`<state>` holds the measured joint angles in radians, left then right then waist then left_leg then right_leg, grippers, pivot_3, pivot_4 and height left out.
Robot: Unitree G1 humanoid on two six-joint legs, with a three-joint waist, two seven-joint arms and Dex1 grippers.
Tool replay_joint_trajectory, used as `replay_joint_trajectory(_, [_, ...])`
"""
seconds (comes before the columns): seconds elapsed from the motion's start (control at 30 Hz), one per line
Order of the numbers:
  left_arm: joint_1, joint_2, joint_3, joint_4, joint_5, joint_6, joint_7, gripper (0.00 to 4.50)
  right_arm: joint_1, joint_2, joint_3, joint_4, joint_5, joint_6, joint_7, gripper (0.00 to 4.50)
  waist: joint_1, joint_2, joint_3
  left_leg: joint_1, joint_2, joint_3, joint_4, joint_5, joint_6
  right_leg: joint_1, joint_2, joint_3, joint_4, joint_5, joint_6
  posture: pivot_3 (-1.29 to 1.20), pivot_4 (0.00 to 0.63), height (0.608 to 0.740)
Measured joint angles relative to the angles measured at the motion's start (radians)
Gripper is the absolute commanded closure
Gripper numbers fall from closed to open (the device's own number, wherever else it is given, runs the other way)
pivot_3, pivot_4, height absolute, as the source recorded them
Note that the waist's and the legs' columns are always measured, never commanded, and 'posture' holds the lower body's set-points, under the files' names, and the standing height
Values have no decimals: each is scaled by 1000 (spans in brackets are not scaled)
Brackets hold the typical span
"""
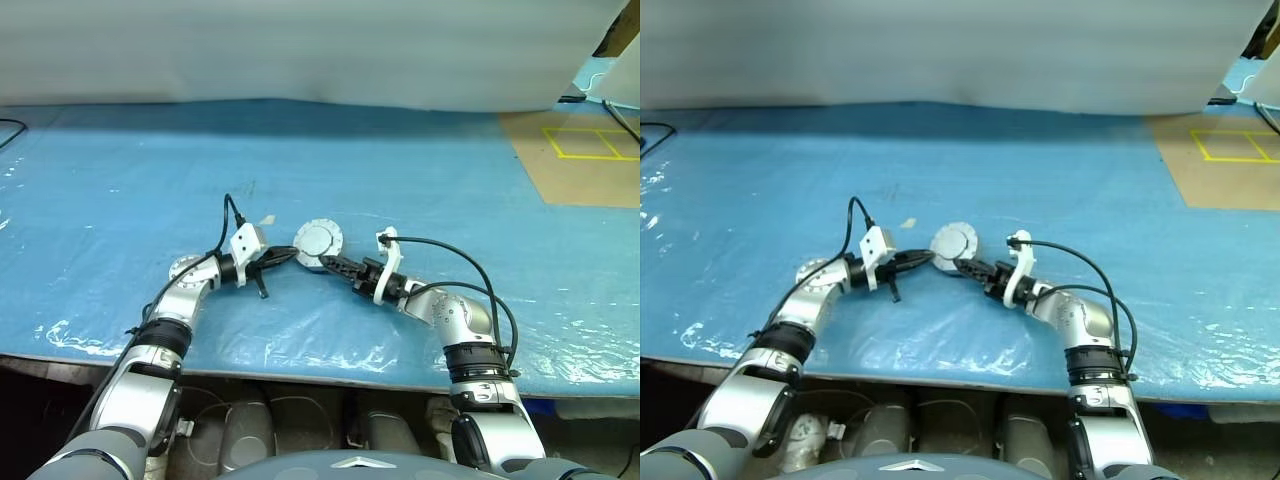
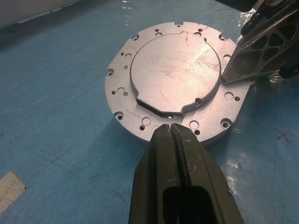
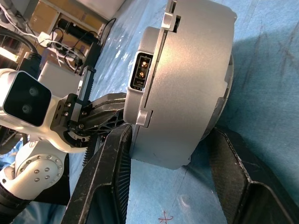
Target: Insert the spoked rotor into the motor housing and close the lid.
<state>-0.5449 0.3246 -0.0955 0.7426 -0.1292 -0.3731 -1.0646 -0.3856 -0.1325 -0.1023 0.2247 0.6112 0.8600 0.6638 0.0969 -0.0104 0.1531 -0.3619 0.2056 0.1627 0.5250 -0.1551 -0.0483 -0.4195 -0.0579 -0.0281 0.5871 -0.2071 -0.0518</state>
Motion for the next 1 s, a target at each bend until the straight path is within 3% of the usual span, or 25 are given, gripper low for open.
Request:
replay_joint_trajectory(0.2, [23,-19,19,-48,-67,69,-49,4457,0,5,-3,0,6,1,-3,2480,-1,0,0,0,0,1,0,0,0,-1,0,0,0,0,0,0,150,740])
replay_joint_trajectory(0.37, [82,-54,80,-307,-296,305,-104,4457,-2,15,-15,3,19,10,-22,2480,-3,-2,1,-1,1,2,0,0,0,-2,1,0,1,1,-1,0,150,740])
replay_joint_trajectory(0.5, [150,0,92,-489,-384,499,-99,4457,-5,20,-39,8,52,36,-35,2480,-4,-1,1,0,1,2,-1,0,0,-2,1,0,0,0,0,0,150,740])
replay_joint_trajectory(0.8, [144,18,282,-438,-538,861,136,4457,22,16,-70,-144,166,172,-39,2480,-5,2,6,-17,0,2,0,3,-4,-17,5,0,1,5,-9,0,150,740])
replay_joint_trajectory(0.9, [143,3,335,-430,-566,886,191,3870,-24,8,-80,-192,222,223,-42,2480,-9,2,6,-20,0,2,0,3,-5,-20,7,0,1,7,-7,0,150,740])
replay_joint_trajectory(1.0, [187,9,364,-470,-651,984,165,2906,-88,7,-87,-229,269,255,-50,2480,-15,2,6,-20,0,2,0,3,-5,-19,7,0,1,6,-8,0,150,740])
